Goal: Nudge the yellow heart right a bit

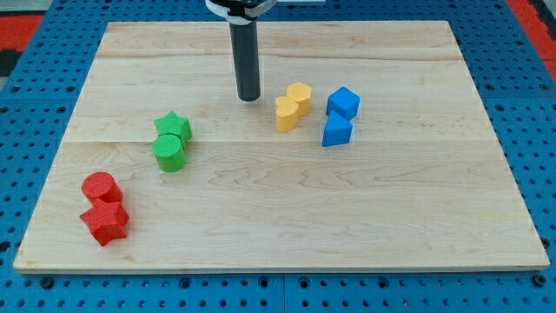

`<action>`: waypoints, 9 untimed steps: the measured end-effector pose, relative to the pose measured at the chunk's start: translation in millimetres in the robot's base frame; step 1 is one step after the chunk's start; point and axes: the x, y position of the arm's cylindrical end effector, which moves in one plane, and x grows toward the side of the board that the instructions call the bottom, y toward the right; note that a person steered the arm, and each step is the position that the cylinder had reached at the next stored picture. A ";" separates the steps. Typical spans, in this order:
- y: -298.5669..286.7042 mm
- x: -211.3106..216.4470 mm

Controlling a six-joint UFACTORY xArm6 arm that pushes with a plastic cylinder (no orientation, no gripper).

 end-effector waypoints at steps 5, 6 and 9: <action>16.1 17.8; 18.5 13.6; 30.2 33.5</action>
